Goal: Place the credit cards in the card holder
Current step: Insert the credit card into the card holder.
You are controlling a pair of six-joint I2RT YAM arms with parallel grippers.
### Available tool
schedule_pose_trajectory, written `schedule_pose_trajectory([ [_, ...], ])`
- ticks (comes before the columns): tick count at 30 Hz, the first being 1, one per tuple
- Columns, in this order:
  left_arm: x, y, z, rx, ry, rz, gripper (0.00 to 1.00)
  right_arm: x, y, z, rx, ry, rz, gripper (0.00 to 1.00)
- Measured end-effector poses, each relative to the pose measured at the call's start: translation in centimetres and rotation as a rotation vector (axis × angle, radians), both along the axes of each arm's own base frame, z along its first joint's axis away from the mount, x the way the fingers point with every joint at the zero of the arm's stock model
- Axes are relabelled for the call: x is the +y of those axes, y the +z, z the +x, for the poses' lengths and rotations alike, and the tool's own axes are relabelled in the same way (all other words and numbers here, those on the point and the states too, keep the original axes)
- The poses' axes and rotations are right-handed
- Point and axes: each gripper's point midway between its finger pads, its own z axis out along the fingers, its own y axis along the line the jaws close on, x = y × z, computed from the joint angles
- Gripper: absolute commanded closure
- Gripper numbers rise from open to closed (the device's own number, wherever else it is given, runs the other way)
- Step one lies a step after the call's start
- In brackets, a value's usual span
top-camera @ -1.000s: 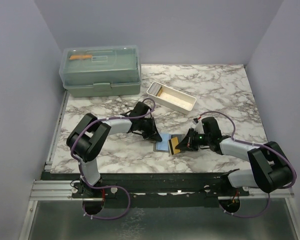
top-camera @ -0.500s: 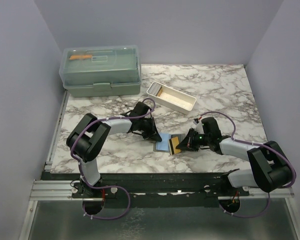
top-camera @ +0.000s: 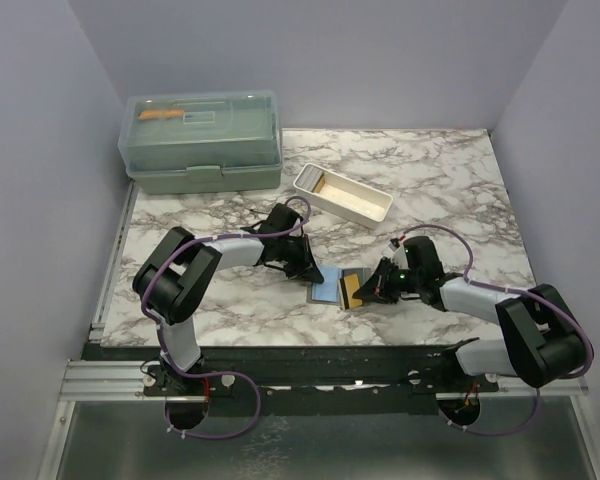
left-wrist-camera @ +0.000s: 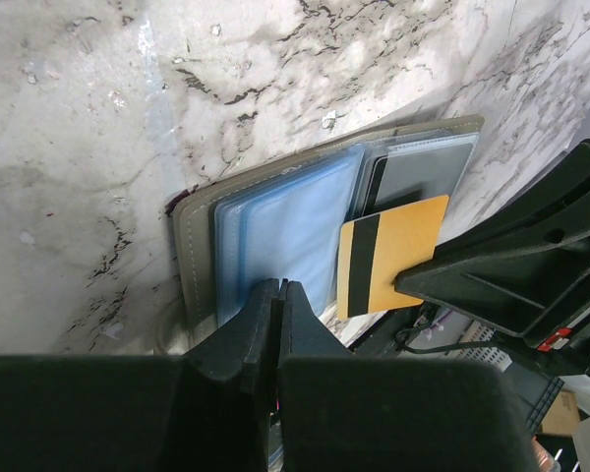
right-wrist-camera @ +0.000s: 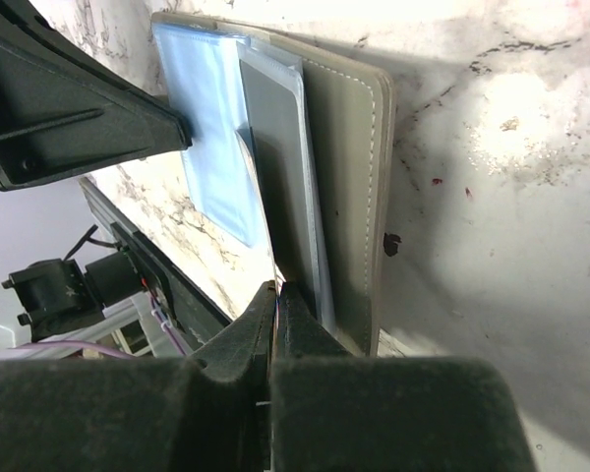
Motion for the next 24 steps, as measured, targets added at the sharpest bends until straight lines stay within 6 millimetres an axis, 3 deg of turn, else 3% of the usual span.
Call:
schedule_pose_trajectory([
  [9, 0.0, 0.0, 0.0, 0.0, 0.0, 0.001, 1.0, 0.1, -0.1, 0.0, 0.011, -0.011, 0.01, 1.0],
  [24, 0.2, -0.1, 0.2, 0.001, 0.007, 0.004, 1.0, 1.9, -0.2, 0.8, -0.026, 0.07, 0.122, 1.0],
])
